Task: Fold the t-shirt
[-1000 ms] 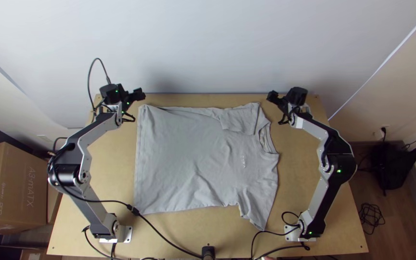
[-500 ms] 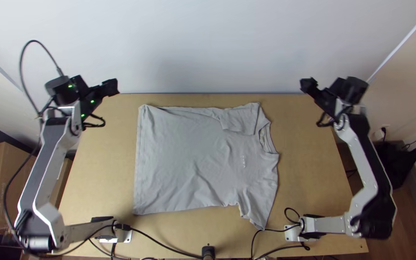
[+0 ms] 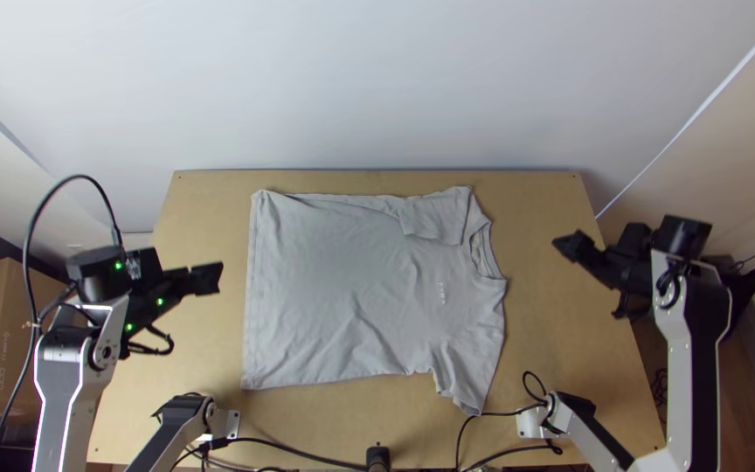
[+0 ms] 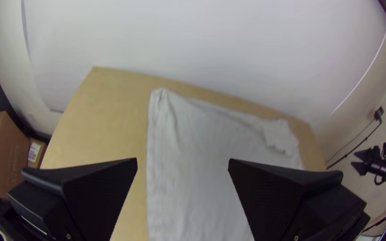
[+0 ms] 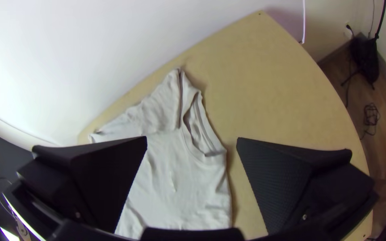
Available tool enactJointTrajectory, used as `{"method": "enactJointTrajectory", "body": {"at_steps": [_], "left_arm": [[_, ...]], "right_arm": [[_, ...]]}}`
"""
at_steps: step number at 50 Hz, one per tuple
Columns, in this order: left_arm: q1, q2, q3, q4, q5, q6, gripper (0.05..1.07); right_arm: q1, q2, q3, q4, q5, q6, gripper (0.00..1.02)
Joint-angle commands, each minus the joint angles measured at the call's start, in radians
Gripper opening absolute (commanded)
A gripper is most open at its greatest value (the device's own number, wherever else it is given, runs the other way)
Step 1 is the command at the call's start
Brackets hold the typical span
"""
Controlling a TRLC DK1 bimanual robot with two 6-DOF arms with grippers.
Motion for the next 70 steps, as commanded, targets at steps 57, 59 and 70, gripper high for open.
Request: {"method": "enactJointTrajectory", "body": {"at_steps": [57, 59, 70], "left_arm": [[-0.005, -0.053, -0.063, -0.355, -0.018, 0.424, 1.02], [-0.005, -0.053, -0.063, -0.354, -0.018, 0.425, 1.02], [-0.005, -0.053, -0.071, -0.352, -0.019, 0.425, 1.02]], "right_arm": [[0.386, 0.108, -0.548, -0.164, 0.012, 0.018, 0.70], [0.393, 0.110, -0.555, -0.153, 0.012, 0.018, 0.70], [0.467, 0.194, -0.580, -0.104, 0.010, 0.018, 0.69]]}}
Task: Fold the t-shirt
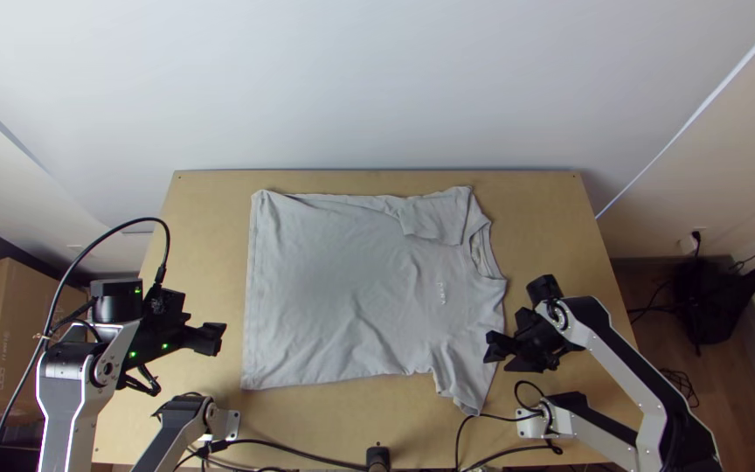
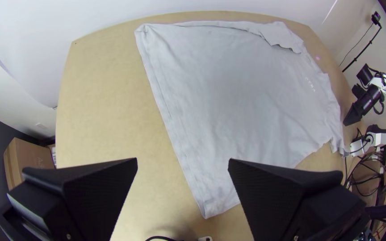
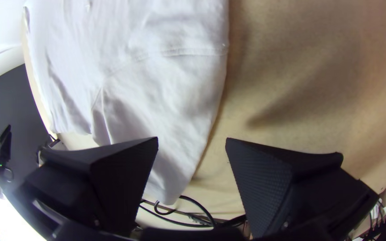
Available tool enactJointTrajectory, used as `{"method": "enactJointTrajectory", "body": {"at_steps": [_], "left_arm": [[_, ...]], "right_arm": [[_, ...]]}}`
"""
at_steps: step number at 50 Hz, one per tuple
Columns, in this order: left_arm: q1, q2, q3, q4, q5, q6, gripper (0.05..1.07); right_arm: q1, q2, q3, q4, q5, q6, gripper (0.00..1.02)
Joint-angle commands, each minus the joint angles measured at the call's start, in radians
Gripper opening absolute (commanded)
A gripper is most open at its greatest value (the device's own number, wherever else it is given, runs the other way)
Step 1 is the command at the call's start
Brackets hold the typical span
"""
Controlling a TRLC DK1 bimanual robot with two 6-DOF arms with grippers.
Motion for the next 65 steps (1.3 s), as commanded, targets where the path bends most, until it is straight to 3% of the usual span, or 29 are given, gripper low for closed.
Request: {"method": "enactJointTrajectory", "body": {"at_steps": [1, 10, 19, 26, 31, 45, 52, 57, 65], "left_arm": [[-0.004, 0.007, -0.020, -0.005, -0.004, 0.019, 1.02], [-0.004, -0.013, -0.028, -0.005, -0.004, 0.028, 1.02], [-0.004, -0.067, -0.071, 0.008, -0.004, 0.100, 1.02], [-0.004, -0.065, -0.112, -0.003, -0.002, 0.152, 1.02], [-0.021, -0.025, -0.149, -0.012, -0.001, 0.194, 1.01], [-0.354, 0.111, -0.173, -0.089, -0.082, 0.194, 1.01], [-0.422, 0.237, -0.184, -0.144, -0.097, 0.194, 1.01], [-0.461, 0.340, -0.198, -0.146, -0.166, 0.135, 1.01], [-0.546, 0.430, -0.218, -0.132, -0.171, 0.074, 0.98]], "right_arm": [[0.033, 0.055, -0.030, 0.022, 0.002, 0.015, 0.69], [0.101, 0.101, -0.035, 0.044, 0.003, 0.013, 0.66], [0.155, 0.107, -0.044, 0.111, 0.016, 0.013, 0.36], [0.164, 0.085, -0.053, 0.174, 0.059, 0.013, 0.02], [0.167, 0.072, -0.056, 0.180, 0.062, 0.013, 0.02], [0.161, 0.058, -0.058, 0.180, 0.060, 0.013, 0.02], [0.150, 0.053, -0.058, 0.180, 0.062, 0.012, 0.02], [0.145, 0.045, -0.058, 0.180, 0.062, 0.010, 0.02], [0.138, 0.036, -0.061, 0.182, 0.062, 0.009, 0.02]]}}
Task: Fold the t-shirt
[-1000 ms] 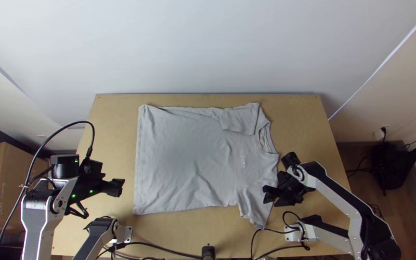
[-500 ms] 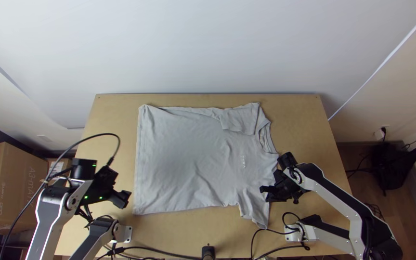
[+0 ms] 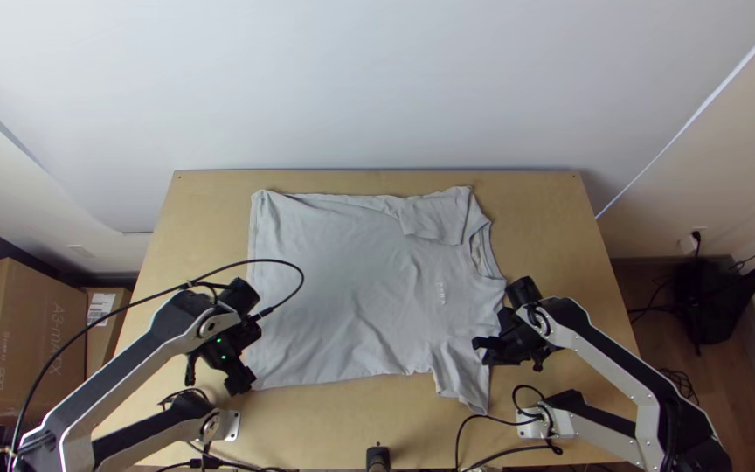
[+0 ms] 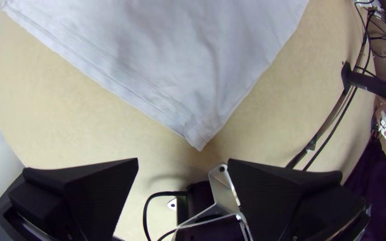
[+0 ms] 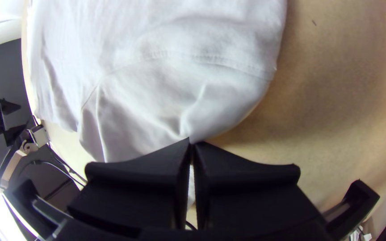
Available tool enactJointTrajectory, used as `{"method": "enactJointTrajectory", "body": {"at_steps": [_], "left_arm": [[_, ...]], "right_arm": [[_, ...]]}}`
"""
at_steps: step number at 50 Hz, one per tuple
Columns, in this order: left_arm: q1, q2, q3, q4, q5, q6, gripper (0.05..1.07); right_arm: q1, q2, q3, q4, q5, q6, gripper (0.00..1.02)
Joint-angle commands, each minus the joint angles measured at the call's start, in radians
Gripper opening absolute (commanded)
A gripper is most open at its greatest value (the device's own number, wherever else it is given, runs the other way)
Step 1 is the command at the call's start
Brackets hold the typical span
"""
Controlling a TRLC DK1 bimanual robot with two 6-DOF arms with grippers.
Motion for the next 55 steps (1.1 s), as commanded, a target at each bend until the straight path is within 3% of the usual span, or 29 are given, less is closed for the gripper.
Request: {"method": "enactJointTrajectory", "body": {"at_steps": [1, 10, 17, 27, 31, 55], "left_arm": [[-0.054, 0.048, -0.036, -0.003, -0.008, -0.048, 0.98], [-0.104, 0.113, -0.085, 0.041, -0.001, -0.069, 0.98], [-0.112, 0.146, -0.098, 0.080, 0.010, -0.085, 0.79], [-0.127, 0.184, -0.099, 0.109, 0.048, -0.092, 0.75], [-0.127, 0.190, -0.099, 0.120, 0.051, -0.092, 0.65], [-0.124, 0.279, -0.105, 0.124, 0.050, -0.096, 0.65]], "right_arm": [[-0.010, -0.011, -0.025, 0.010, 0.017, 0.000, 0.02], [-0.013, -0.013, -0.025, 0.010, 0.017, -0.002, 0.02], [-0.013, -0.013, -0.024, 0.013, 0.017, -0.002, 0.02], [-0.014, -0.013, -0.024, 0.016, 0.017, -0.002, 0.02], [-0.014, -0.013, -0.024, 0.016, 0.017, 0.000, 0.02], [-0.014, -0.034, -0.025, 0.014, 0.015, 0.002, 0.02]]}}
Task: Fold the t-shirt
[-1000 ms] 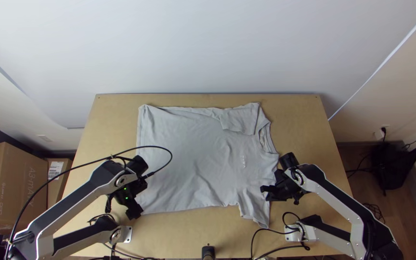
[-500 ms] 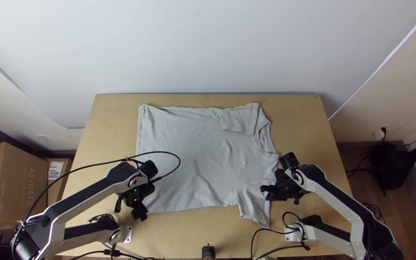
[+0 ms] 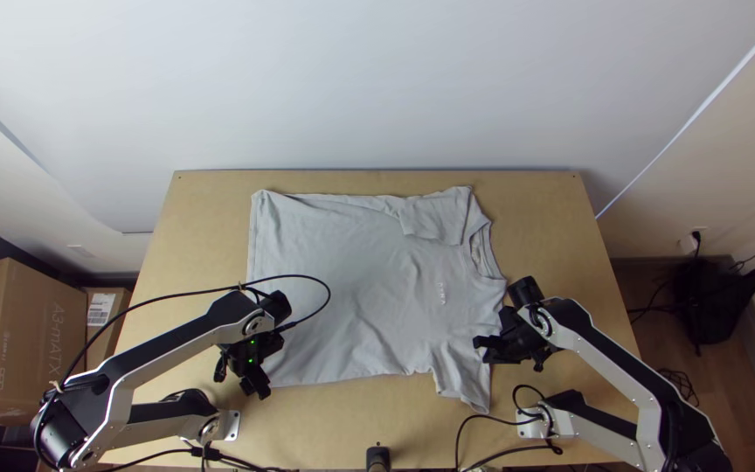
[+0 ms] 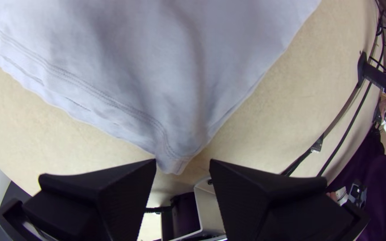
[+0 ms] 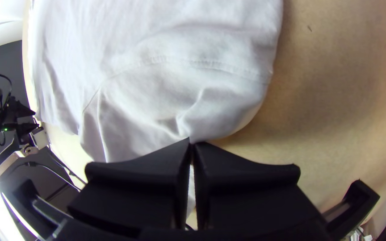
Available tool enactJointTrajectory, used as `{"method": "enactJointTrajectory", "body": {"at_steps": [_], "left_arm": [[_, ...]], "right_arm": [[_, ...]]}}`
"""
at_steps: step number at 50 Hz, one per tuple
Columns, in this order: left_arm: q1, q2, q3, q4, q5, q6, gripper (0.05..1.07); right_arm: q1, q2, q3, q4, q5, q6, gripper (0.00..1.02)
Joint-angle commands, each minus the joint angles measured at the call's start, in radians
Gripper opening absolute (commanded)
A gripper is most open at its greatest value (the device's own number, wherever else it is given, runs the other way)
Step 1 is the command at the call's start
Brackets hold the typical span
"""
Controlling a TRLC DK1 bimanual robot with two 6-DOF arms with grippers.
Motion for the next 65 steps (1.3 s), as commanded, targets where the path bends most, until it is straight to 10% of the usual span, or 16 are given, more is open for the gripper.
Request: {"method": "enactJointTrajectory", "body": {"at_steps": [1, 7, 15, 65], "left_arm": [[-0.001, 0.032, -0.027, -0.001, 0.011, -0.015, 0.65], [-0.001, 0.049, -0.027, -0.005, 0.011, -0.019, 0.56], [-0.006, 0.037, -0.028, 0.027, 0.009, -0.009, 0.07], [0.454, -0.304, 0.294, 0.390, -0.008, -0.105, 0.08]], "right_arm": [[-0.008, -0.017, -0.023, 0.006, 0.008, 0.002, 0.02], [-0.008, -0.026, -0.022, 0.006, 0.008, 0.003, 0.02], [-0.013, -0.043, -0.014, 0.006, 0.008, 0.006, 0.02], [-0.369, -0.217, 0.336, 0.080, 0.069, -0.163, 0.02]]}}
